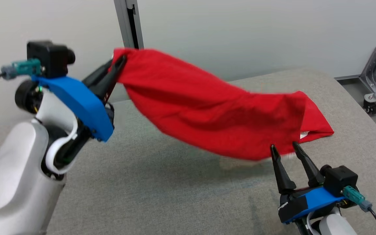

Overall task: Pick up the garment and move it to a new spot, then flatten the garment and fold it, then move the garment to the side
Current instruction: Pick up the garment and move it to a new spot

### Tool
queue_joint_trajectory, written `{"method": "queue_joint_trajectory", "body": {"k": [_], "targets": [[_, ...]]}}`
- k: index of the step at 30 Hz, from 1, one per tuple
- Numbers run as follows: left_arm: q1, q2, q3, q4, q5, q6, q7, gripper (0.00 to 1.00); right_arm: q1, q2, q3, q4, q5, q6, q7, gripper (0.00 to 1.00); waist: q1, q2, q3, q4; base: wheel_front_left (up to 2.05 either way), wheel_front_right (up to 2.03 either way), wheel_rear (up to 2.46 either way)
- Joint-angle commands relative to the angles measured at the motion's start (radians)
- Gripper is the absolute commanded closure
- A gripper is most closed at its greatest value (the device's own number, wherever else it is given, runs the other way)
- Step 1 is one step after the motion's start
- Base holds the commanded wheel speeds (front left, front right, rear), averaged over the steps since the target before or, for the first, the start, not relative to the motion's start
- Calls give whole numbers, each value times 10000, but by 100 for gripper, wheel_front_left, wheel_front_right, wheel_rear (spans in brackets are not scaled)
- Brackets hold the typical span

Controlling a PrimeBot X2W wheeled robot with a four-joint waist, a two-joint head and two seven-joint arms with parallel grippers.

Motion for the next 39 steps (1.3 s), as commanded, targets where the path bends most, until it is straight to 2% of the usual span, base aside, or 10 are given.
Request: {"method": "queue_joint_trajectory", "body": {"k": [1, 6, 11, 12, 13, 18, 25, 28, 35, 39], "targets": [[336, 36, 68, 166, -86, 62, -113, 100, 135, -14, 0, -10, 4, 1, -32, 0, 0, 1, 57, 8, 0, 0, 0], [1934, 189, 85, 1760, -395, -31, -902, 100, 85, 26, 30, 41, 53, 1, -32, 0, 0, 1, 313, -1, 0, 0, 0], [2602, 283, 103, 4089, -453, -107, -1736, 98, -39, 37, 61, 100, 81, 1, -32, 0, 0, 1, 519, 51, 0, 0, 0], [2592, 275, 130, 4448, -483, -118, -1937, 15, -59, 38, 75, 113, 85, 1, -32, 0, 0, 1, 545, 71, 0, 0, 0], [2570, 293, 129, 4778, -469, -131, -2140, 0, -76, 45, 97, 131, 89, 1, -32, 0, 0, 1, 560, 89, 0, 0, 0], [2360, 252, 50, 5348, -390, -189, -3434, 0, -77, 29, 175, 237, 99, 1, -32, 0, 0, 1, 490, 258, 0, 0, 0], [2439, 626, 0, 4344, 124, -112, -5479, 0, 111, -93, 143, 244, 45, 1, -32, 0, 0, 1, 217, 693, 0, 0, 0], [2844, 726, 210, 3623, 362, 296, -6135, 0, 153, -153, 94, 172, 35, 1, -32, 0, 0, 1, 102, 848, 0, 0, 0], [4670, 405, 1100, 1886, 951, 1872, -6644, 0, 409, -157, -67, 59, 16, 1, -32, 0, 0, 1, -1, 1187, 0, 0, 0], [5939, -151, 1686, 1087, 1533, 2197, -6656, 0, 616, -90, -230, -26, 86, 1, -32, 0, 0, 1, -16, 1357, 0, 0, 0]]}}
